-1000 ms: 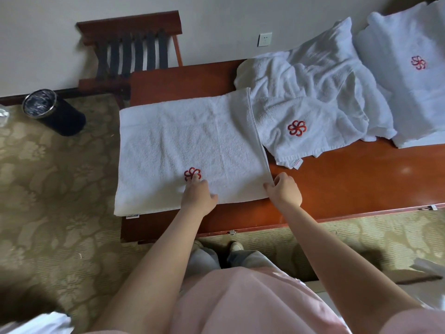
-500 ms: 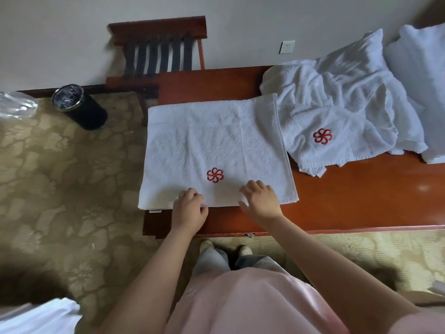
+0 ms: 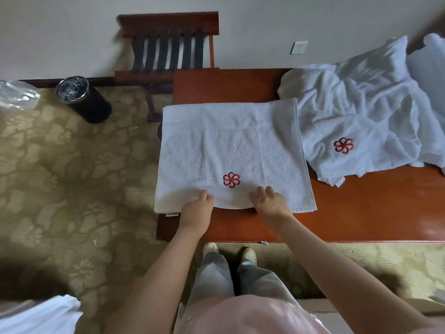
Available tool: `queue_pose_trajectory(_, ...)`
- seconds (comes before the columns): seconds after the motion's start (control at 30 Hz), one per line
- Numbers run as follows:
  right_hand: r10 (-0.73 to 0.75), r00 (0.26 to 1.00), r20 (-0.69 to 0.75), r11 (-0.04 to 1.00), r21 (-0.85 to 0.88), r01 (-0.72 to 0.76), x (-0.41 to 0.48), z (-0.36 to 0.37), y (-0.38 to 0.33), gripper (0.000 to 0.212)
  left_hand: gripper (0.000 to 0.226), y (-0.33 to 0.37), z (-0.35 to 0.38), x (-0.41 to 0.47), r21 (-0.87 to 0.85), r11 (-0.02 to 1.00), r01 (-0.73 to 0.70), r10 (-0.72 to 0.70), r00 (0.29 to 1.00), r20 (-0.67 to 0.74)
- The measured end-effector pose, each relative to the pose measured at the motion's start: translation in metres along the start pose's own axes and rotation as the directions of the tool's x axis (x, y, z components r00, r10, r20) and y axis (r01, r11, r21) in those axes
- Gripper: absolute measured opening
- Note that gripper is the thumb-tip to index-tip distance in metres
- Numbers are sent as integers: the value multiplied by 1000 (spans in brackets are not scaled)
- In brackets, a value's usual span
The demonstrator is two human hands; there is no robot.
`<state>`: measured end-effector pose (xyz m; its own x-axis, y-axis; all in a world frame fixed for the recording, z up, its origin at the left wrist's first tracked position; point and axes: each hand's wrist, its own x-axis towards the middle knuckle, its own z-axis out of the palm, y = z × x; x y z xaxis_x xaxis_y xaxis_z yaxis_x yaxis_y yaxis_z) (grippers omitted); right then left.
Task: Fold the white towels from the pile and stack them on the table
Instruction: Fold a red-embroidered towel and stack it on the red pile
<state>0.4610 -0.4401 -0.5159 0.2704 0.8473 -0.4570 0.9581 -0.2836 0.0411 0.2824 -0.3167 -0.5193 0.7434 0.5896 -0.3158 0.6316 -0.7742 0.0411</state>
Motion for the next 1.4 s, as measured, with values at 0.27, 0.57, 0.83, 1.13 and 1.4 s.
queue_pose_trajectory(0.27, 30, 994, -103, 998, 66, -23, 5, -10, 9, 43, 11, 4, -7, 5, -95, 995, 43, -50, 996, -71)
queue_pose_trajectory(0.57, 42, 966, -256, 992, 124, -10, 0, -6, -7, 45, 15, 2, -17, 0, -328, 926, 188, -253, 953, -169)
queue_pose_trajectory(0.83, 142, 886, -441, 986, 139, -89, -21, -4, 16, 33, 13, -3, 3, -4, -390, 905, 171, -261, 947, -190)
queue_pose_trajectory(1.13, 443, 856, -266, 840, 457, -293, -30, -7, 29, 23, 15, -16, -7, -7, -478, 844, 245, -389, 892, -231)
queue_pose_trajectory(1.4, 506, 688, -521, 757, 650, -65, -27, -81, 46, 18, 13, -26, -94, 8, -519, 850, 96, -382, 790, -480)
